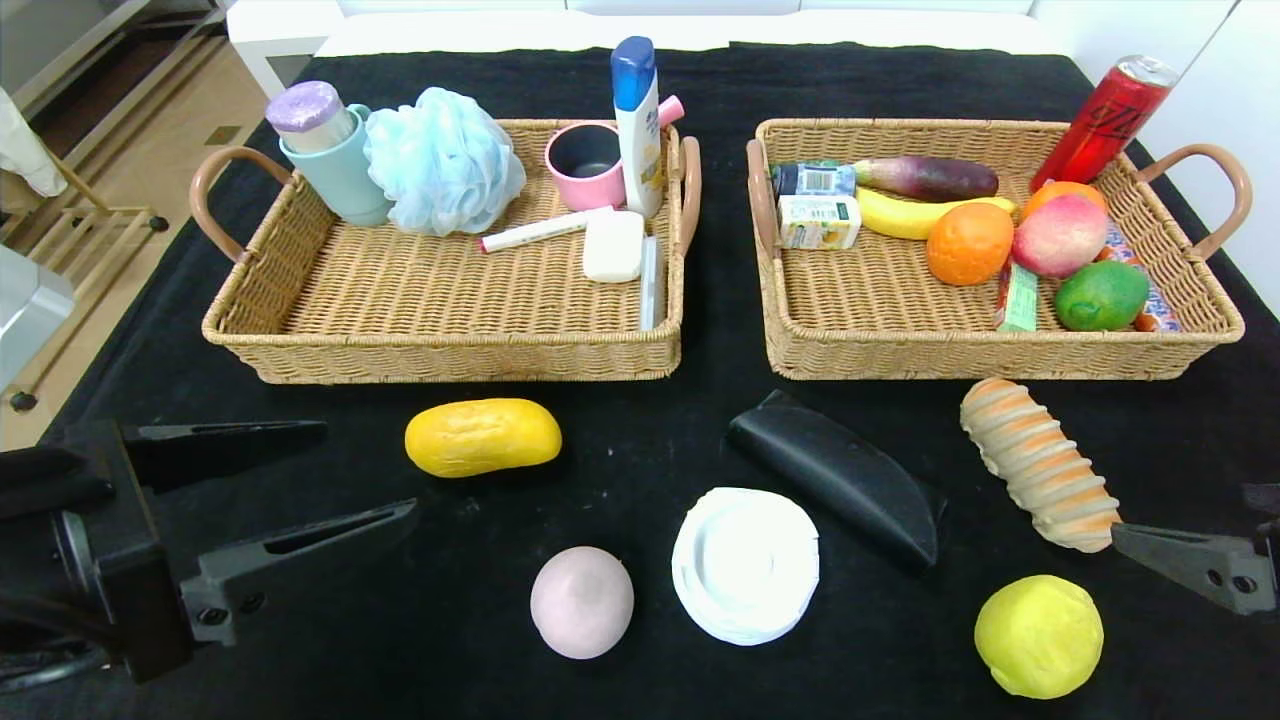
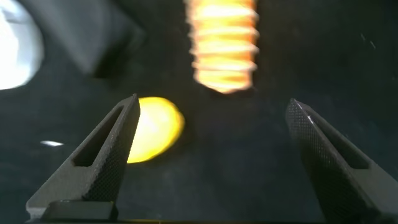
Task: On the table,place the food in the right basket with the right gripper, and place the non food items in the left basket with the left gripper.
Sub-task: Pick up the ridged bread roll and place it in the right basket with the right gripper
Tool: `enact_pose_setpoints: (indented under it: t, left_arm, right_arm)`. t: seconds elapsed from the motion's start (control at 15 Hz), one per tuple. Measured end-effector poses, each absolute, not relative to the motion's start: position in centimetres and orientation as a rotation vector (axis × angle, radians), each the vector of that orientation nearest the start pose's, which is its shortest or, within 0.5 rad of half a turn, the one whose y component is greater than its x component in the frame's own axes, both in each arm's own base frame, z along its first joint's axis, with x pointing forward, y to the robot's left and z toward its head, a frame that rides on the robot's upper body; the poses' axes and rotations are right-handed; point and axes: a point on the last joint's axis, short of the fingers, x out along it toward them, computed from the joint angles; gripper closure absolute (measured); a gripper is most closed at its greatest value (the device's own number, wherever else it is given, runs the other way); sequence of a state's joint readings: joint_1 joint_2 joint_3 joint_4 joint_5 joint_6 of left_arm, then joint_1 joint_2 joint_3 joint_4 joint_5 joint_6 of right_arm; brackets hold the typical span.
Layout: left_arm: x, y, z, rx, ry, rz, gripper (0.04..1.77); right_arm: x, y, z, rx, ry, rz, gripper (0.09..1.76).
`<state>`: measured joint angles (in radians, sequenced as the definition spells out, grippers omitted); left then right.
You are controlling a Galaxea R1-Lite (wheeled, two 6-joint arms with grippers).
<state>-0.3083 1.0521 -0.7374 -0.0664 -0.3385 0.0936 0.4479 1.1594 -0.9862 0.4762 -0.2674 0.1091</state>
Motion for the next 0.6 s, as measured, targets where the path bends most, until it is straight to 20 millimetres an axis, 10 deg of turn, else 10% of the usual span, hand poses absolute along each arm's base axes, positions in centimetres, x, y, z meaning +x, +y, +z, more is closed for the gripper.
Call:
enact_pose_setpoints:
  t: [0.6]
  left_arm:
    - [12.9,-4.9,25.2,0.099,0.223,-0.657,0.09]
  right_arm:
    - [21.5,7.4,25.8,-0.117,0.701,0.053,0.14]
